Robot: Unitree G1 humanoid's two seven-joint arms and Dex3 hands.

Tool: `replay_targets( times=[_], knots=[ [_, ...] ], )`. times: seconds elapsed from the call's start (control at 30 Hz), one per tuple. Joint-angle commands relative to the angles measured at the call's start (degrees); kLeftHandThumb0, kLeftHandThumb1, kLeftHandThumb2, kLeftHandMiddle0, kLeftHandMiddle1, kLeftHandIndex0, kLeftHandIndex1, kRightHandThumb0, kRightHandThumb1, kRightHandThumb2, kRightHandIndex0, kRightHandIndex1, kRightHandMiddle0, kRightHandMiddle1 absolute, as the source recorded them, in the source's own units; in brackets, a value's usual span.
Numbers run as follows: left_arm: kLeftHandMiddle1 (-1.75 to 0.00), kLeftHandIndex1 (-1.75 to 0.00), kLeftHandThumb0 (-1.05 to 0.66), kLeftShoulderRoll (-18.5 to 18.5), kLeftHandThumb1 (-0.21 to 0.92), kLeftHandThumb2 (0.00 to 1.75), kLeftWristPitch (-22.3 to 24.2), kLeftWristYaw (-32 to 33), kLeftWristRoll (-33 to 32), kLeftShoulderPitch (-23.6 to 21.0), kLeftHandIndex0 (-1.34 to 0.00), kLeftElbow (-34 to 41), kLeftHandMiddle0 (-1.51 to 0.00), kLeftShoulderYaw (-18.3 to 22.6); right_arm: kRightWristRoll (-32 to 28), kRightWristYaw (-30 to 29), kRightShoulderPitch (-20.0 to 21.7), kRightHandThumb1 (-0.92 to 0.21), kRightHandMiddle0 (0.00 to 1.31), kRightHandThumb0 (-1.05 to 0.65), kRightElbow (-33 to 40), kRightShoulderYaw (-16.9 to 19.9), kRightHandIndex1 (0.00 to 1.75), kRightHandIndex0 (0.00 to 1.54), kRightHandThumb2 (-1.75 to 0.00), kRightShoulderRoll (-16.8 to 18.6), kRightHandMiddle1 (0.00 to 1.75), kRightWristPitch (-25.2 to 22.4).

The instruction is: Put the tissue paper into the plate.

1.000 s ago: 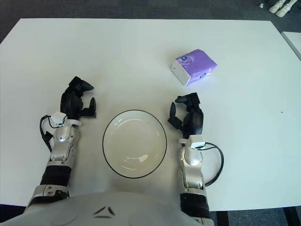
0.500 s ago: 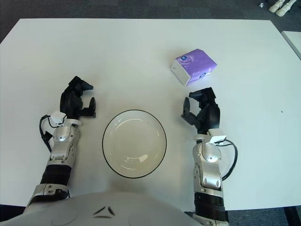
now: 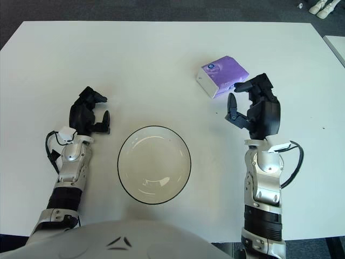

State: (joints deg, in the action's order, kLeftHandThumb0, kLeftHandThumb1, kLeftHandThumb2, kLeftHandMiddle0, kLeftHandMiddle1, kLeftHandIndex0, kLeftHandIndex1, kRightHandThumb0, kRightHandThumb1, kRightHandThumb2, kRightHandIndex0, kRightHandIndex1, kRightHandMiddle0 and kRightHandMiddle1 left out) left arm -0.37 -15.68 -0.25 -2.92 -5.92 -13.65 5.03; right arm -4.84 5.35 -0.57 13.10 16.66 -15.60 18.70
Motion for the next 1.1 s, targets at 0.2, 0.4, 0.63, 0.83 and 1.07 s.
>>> replay_targets(
  times=[0.2,0.4,0.63,0.83,1.07],
  knots=[
    [-1.75,-1.74,-0.01,-0.15,-0.05,1.74,2.17,0.25,0.19,2.85,-0.65,-3.89,-0.9,-0.11,15.63,0.69,3.23,-0.71,0.05,-0.66,-5.02,0.71,1.19,0.05,-0.96,-11.07,1.46,9.67],
    [-1.75,-1.75,-0.01,-0.27,0.01,1.69,2.77,1.02,0.84,2.8,-0.59,-3.6,-0.87,-0.3,23.6,1.45,4.88,-0.88,0.0,-0.94,-9.28,3.74,0.63,0.0,-0.72,-21.65,0.88,10.39],
    [-1.75,-1.75,-0.01,-0.41,0.0,1.7,2.92,1.2,1.03,2.68,-0.59,-3.64,-0.89,-0.41,26.86,5.73,10.07,-0.91,0.0,-1.04,-8.73,1.26,0.06,0.0,-0.54,-28.44,0.13,4.1],
    [-1.75,-1.75,-0.02,-0.57,-0.01,1.71,2.73,1.28,1.09,2.57,-0.6,-3.87,-0.89,-0.48,29.49,9.02,16.27,-0.84,0.0,-1.05,-8.38,-2.69,0.0,0.0,-0.47,-31.73,0.01,-0.48],
    [-1.75,-1.75,-0.02,-0.79,-0.03,1.73,3.35,1.08,0.7,2.58,-0.61,-3.65,-0.91,-0.42,32.38,11.46,20.77,-0.76,0.0,-1.05,-12.04,-7.22,0.0,0.0,-0.43,-35.15,0.0,0.25]
  ],
)
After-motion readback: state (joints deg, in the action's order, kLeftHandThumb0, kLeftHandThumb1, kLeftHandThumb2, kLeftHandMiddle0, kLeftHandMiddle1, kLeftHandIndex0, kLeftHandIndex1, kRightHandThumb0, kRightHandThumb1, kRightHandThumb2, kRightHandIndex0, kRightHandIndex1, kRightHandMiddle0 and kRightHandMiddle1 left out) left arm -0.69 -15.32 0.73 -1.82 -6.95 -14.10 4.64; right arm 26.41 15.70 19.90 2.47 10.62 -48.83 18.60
